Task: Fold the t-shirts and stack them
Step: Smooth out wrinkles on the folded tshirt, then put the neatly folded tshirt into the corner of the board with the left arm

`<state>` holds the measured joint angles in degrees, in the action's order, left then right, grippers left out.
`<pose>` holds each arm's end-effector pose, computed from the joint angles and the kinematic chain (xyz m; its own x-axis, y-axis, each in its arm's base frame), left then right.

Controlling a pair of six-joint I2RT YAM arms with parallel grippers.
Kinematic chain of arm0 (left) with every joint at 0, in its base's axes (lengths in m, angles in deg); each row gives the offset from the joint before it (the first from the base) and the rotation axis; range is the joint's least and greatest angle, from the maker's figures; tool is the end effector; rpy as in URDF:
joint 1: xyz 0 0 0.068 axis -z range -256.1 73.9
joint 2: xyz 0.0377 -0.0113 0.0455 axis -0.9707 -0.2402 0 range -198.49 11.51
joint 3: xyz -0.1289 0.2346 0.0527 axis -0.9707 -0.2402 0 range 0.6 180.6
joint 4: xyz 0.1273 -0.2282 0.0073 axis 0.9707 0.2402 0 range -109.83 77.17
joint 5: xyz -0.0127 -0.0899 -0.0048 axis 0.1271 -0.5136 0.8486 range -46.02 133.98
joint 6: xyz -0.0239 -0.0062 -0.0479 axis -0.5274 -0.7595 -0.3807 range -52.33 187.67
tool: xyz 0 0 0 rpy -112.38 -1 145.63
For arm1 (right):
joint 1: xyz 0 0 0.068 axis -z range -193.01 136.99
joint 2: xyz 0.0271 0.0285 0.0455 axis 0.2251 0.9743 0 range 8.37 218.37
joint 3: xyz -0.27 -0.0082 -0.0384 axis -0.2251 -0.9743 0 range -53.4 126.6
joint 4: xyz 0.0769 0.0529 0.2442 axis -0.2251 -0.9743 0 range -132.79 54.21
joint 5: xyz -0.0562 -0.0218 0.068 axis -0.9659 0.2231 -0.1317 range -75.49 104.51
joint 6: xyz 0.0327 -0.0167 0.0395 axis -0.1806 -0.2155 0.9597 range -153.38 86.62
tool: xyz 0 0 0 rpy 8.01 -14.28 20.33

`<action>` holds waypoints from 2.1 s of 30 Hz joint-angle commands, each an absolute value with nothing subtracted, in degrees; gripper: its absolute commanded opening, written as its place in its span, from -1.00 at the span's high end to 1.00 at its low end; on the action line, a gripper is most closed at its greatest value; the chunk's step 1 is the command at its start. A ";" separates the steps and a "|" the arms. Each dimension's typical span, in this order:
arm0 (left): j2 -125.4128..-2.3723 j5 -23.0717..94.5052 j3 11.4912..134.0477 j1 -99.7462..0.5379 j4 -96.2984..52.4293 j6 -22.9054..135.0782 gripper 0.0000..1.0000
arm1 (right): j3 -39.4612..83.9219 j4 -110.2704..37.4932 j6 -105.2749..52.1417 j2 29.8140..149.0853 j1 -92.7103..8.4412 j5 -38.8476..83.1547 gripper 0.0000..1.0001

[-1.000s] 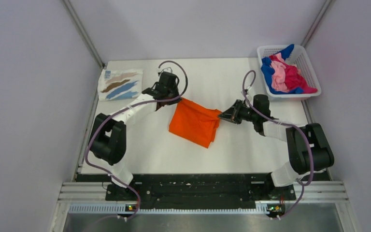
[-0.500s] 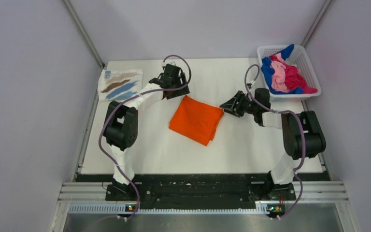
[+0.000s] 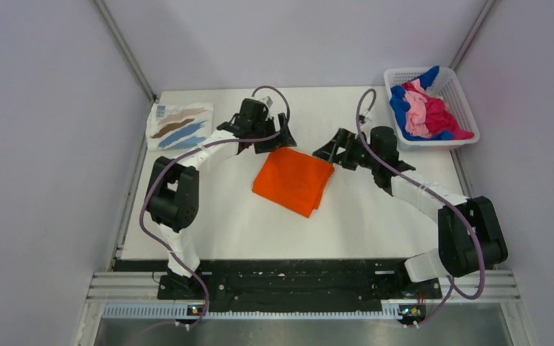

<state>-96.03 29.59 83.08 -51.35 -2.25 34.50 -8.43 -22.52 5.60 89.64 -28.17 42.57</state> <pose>0.3838 -0.1867 0.2424 -0.8277 -0.2019 -0.5236 0.1419 0.8274 -0.5434 0.2947 0.0973 0.2365 -0.7014 0.3851 -0.5998 -0.2668 0.6385 0.7219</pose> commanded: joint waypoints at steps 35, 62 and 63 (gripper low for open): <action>-91.84 45.70 78.81 -51.78 2.85 37.46 -0.75 | -0.90 -33.21 -6.35 99.30 -30.58 26.47 -0.97; -99.39 39.87 71.21 -47.92 -0.84 33.92 -0.02 | -23.65 -44.43 3.59 47.05 -28.61 5.23 -0.97; -100.13 40.89 72.06 -47.33 0.03 33.93 0.05 | -23.77 -44.49 3.43 47.04 -28.64 5.18 -0.97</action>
